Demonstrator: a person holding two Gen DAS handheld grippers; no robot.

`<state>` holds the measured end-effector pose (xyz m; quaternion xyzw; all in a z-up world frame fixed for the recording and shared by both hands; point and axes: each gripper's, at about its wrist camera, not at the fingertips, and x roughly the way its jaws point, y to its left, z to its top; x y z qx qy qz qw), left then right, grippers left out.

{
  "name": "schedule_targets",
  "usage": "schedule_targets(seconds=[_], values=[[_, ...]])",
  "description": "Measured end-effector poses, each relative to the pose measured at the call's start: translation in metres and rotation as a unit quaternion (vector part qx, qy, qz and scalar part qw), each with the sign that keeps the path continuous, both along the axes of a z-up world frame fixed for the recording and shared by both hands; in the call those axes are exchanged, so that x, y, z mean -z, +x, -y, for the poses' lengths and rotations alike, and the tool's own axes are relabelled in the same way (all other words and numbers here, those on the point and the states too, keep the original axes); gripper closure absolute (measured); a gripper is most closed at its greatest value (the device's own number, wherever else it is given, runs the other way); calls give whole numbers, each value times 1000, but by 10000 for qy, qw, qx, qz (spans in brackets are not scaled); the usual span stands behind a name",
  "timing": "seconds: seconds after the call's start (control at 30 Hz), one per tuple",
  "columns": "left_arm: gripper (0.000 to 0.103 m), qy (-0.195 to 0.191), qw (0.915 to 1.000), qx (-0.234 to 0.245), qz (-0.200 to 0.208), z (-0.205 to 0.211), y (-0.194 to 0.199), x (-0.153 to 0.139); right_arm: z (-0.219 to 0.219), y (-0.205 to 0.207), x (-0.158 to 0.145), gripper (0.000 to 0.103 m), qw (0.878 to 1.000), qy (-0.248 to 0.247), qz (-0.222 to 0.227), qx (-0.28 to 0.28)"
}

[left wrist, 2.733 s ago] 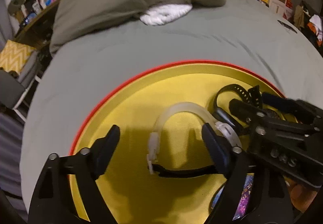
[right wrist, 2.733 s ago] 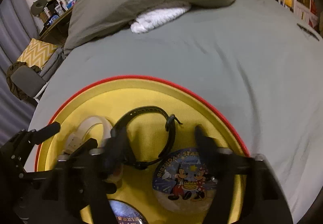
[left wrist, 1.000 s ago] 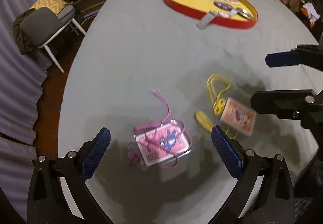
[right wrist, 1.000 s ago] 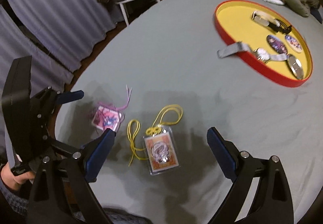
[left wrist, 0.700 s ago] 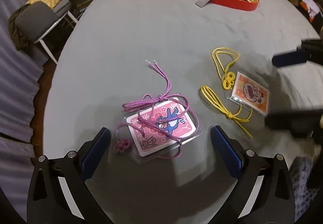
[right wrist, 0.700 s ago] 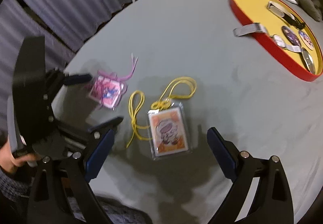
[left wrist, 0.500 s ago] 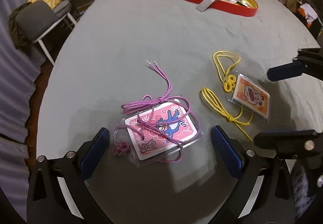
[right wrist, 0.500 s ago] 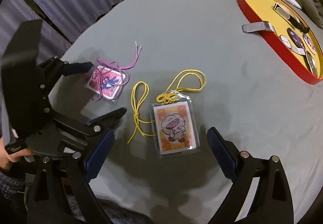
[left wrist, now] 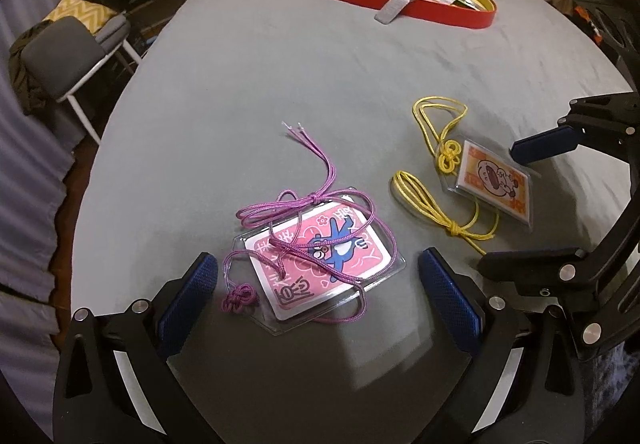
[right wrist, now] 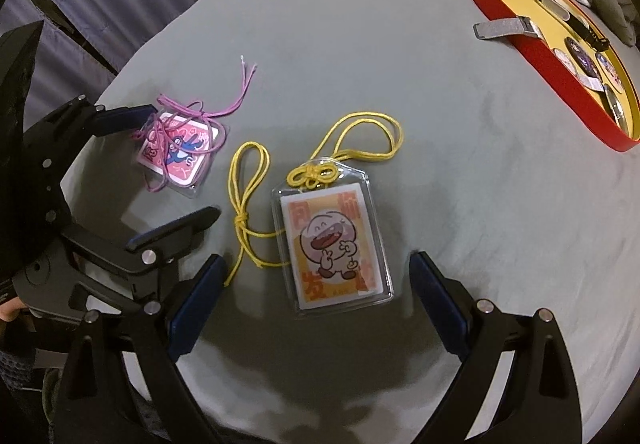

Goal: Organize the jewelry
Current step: 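Grasp the pink charm with the left tool while the right tool grasps the orange charm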

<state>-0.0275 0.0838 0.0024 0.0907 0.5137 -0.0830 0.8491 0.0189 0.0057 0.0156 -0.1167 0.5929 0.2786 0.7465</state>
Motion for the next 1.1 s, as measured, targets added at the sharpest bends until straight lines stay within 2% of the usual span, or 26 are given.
schedule_targets(seconds=[0.07,0.13,0.27,0.43,0.5,0.53,0.57,1.1], values=[[5,15,10000,7,-17,0,0,0,1,-1,0,16,10000,10,14,9],[5,33,10000,11,-47,1,2,0,6,-2,1,24,10000,-35,56,37],[5,54,9999,24,-93,3,3,0,11,-3,0,32,9999,-58,143,32],[8,130,9999,105,-38,5,2,-1,21,0,-4,54,9997,-6,231,88],[15,138,9998,172,21,8,1,-3,22,-2,-6,55,9997,23,242,94],[23,147,9996,216,54,10,0,-5,22,-3,-7,56,9996,11,264,83],[24,163,9996,227,69,12,-1,-6,22,-4,-7,56,9996,-5,290,68],[25,20,9996,218,169,9,0,-15,37,-2,-27,57,9978,327,504,284]])
